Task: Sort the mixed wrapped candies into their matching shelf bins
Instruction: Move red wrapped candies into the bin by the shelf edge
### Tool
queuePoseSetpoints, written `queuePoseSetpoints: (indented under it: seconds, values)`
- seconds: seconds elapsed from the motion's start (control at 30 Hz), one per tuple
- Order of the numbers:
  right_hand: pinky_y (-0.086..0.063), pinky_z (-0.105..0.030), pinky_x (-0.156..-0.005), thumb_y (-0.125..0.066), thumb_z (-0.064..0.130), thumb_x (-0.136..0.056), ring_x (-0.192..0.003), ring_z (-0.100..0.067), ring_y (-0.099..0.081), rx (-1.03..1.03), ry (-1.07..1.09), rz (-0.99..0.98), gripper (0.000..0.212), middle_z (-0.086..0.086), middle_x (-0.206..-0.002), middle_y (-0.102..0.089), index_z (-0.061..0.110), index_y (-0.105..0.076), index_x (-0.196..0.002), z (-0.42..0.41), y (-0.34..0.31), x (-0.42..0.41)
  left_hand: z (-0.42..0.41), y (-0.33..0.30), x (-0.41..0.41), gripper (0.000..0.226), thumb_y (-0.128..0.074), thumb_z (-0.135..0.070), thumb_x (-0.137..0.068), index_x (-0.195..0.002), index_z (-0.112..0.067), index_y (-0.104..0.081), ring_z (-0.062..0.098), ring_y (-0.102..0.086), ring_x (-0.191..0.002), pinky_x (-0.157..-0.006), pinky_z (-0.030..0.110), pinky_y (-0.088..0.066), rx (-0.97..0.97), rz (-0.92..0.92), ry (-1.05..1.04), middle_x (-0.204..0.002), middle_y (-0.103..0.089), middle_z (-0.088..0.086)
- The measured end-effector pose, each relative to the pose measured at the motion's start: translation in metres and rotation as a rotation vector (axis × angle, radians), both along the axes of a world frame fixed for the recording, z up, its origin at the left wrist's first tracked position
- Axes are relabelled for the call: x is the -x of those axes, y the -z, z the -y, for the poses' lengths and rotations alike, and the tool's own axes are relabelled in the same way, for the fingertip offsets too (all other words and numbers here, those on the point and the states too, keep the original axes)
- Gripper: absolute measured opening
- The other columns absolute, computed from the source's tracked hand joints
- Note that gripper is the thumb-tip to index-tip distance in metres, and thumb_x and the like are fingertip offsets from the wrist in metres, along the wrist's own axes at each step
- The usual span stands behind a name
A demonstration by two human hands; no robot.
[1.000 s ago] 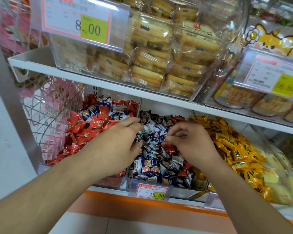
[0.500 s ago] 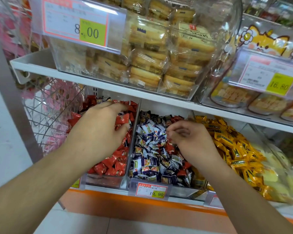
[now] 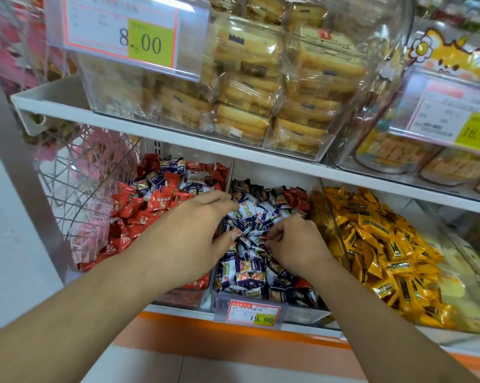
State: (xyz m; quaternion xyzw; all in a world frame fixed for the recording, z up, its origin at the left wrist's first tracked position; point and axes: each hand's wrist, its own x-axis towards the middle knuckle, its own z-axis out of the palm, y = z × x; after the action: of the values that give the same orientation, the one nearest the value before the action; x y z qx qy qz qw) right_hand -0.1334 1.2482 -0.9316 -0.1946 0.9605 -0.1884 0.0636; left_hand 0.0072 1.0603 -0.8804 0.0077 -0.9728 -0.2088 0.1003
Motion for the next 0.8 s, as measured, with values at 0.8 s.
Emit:
queuePoseSetpoints:
  seconds: [0.8]
  values:
    - [-0.050, -0.012, -0.070, -0.073, 0.013, -0.095, -0.082, -0.002, -0.063, 0.406, -0.082, 0.029, 0.019, 0.009, -0.085, -0.069, 0.028, -0.071, -0.085, -0.020, -0.053, -0.029, -0.007, -0.008, -0.001, 0.049, -0.062, -0.037, -0.099, -0.146, -0.038, -0.048, 0.001, -0.041, -0.137, -0.114, 0.019, -0.031, -0.038, -0.082, 0.014, -0.148, -0.042, -0.025]
